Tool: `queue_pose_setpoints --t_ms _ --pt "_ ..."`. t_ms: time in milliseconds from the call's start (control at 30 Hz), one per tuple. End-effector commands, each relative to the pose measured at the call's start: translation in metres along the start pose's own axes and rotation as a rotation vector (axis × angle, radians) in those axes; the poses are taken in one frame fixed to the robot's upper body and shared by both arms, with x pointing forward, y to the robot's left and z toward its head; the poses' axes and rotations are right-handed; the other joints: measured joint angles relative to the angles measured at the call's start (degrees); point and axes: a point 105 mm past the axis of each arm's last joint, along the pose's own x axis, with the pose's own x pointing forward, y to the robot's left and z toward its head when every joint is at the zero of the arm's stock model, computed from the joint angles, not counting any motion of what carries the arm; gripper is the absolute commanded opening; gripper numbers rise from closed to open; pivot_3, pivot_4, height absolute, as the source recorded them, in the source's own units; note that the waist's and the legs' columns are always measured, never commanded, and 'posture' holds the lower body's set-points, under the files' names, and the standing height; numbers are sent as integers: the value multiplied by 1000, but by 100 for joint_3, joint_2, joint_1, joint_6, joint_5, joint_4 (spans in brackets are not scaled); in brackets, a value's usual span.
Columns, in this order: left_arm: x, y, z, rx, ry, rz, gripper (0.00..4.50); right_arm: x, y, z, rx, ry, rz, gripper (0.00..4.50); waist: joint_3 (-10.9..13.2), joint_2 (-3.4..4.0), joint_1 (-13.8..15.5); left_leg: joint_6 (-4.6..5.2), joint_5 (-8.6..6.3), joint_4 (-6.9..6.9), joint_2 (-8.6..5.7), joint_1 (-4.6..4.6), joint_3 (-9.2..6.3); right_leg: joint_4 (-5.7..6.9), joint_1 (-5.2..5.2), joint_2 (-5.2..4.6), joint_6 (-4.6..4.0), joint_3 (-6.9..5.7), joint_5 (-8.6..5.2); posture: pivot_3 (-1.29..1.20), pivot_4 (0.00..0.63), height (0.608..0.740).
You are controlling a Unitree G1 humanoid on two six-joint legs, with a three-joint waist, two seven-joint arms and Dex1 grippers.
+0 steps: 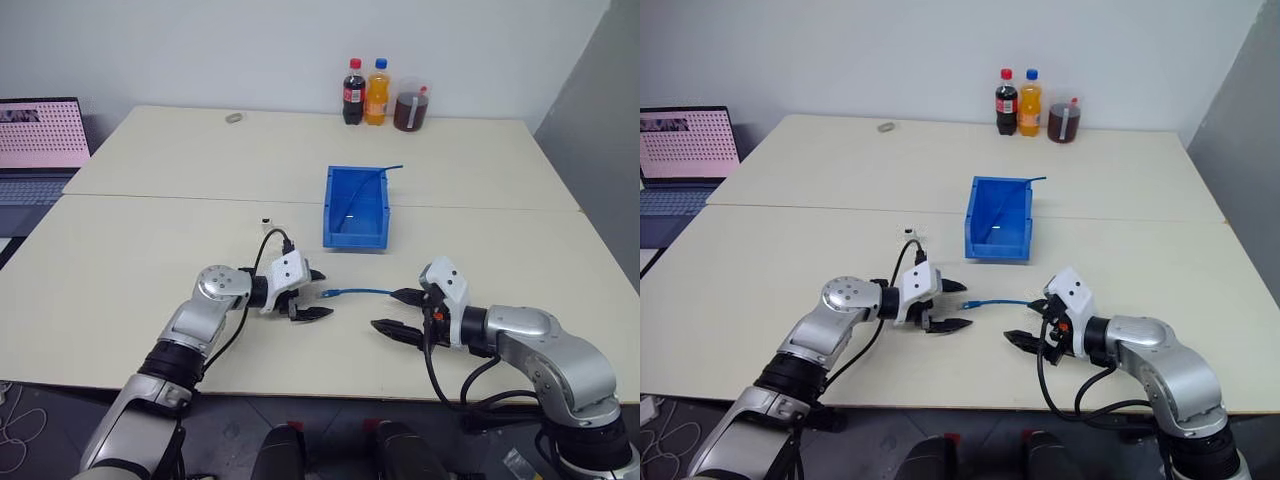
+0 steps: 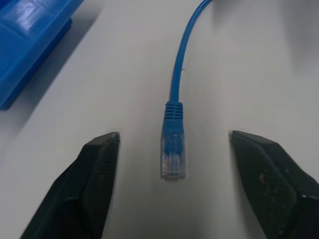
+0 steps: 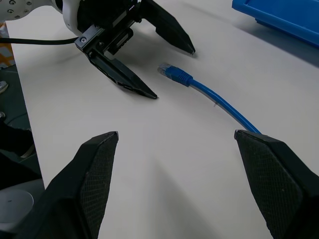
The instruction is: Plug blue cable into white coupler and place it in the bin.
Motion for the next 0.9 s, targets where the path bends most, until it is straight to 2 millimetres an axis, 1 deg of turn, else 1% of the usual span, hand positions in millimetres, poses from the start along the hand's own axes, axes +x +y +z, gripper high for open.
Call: queue_pose_setpoints --t_ms 33,133,267,433,533,600,700,767,833,900 --pt "3 -5 -11 -12 71 -28 2643 -6 3 12 -28 -53 -8 3953 -1 -1 -3 0 0 0 0 0 0 0 1 0 0 0 0 0 150 740" --pt "2 -4 -14 -5 95 -21 2012 -6 6 14 -39 -67 2 3953 -2 -1 -11 0 0 0 0 3 -1 0 3 0 0 1 0 0 150 740" --pt "-2 -3 -18 0 121 -16 1329 -7 9 16 -56 -78 20 3953 -3 -2 -14 0 0 0 0 5 -1 0 4 0 1 1 0 0 150 740" --pt "-3 -2 -17 11 109 -2 299 -11 17 11 -72 -67 69 3953 -5 -4 -21 1 0 0 0 8 -2 0 5 0 1 0 0 0 150 740" --pt "-5 -3 -9 11 71 -7 236 -14 19 8 -77 -65 75 3953 -5 -4 -32 1 0 0 1 9 -2 0 5 0 1 2 0 0 150 740" --pt "-6 -2 1 -7 18 -4 236 -16 21 8 -79 -75 74 3953 -5 -5 -36 1 0 -1 1 9 -3 0 5 1 1 1 -1 0 150 740" --pt "-8 3 26 -58 -100 2 236 -17 23 11 -104 -113 59 3953 -3 -7 -46 1 0 -2 2 7 -2 0 3 1 1 2 -1 0 150 740" --pt "-9 5 47 -121 -197 -7 236 -17 26 12 -127 -156 61 3953 -2 -8 -50 1 0 -2 1 4 -3 -2 2 2 5 0 -3 0 150 740" --pt "-12 5 68 -210 -295 -37 236 -17 29 10 -104 -182 61 3953 -1 -10 -49 1 0 -1 1 -1 -4 -7 2 1 8 0 -5 0 150 740" --pt "-15 1 84 -273 -355 -83 236 -15 30 10 -62 -218 55 3953 2 -14 -44 0 0 1 1 -12 -13 -14 2 1 9 -11 -5 0 150 740"
